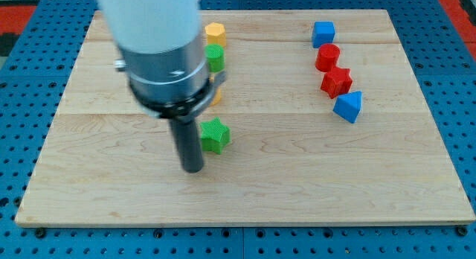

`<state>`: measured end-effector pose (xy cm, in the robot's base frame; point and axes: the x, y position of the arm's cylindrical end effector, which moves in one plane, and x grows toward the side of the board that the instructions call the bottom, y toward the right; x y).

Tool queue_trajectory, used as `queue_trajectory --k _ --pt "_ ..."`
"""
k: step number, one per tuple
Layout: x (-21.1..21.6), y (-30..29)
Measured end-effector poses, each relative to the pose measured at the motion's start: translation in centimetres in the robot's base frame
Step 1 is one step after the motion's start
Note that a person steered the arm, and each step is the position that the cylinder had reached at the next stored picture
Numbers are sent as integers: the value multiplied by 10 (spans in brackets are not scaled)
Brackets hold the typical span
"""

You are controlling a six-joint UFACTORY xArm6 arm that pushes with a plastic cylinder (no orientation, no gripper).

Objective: Drag the yellow heart parallel left to the green star

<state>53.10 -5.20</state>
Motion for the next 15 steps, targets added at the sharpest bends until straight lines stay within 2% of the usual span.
queue_trajectory --k 1,2,4,6,7,8,9,10,11,12,13,14,15 --pt "-32 1" --pt "-5 0" --pt "14 116" --pt "16 125" --pt "-1 119" --pt "-68 98" --pt "-114 64" --pt "-124 -24" --pt "-131 -17" --pt "-160 -73" --pt "-160 -123" --pt "-202 -143" --pt "-158 -158"
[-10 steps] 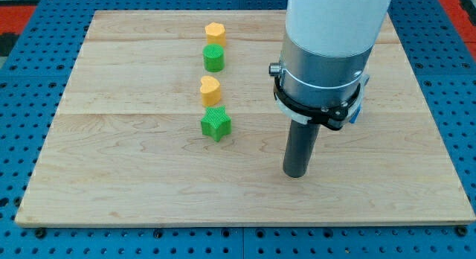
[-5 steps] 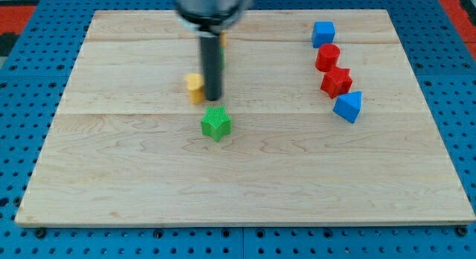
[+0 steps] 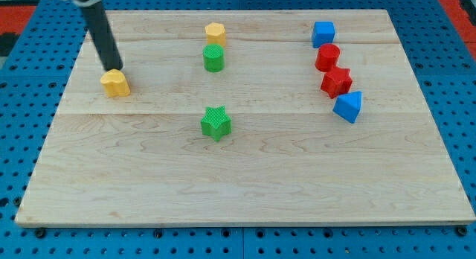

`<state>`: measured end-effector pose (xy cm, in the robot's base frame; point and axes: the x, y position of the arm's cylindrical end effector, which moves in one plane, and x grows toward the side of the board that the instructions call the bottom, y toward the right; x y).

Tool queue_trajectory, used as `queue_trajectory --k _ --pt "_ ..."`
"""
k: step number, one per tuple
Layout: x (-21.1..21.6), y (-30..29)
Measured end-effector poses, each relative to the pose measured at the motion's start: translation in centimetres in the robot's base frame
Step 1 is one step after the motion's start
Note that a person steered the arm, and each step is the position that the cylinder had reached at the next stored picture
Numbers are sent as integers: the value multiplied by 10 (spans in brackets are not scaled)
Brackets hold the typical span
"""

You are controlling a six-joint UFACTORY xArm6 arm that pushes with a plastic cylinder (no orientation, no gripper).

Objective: Drag the yellow heart parallel left to the green star

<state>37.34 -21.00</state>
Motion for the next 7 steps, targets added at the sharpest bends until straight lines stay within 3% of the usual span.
queue_trajectory --k 1,2,3,4,7 --pt "44 61" --pt "37 20" --pt "-6 -21" --pt "40 -34" --pt "69 9"
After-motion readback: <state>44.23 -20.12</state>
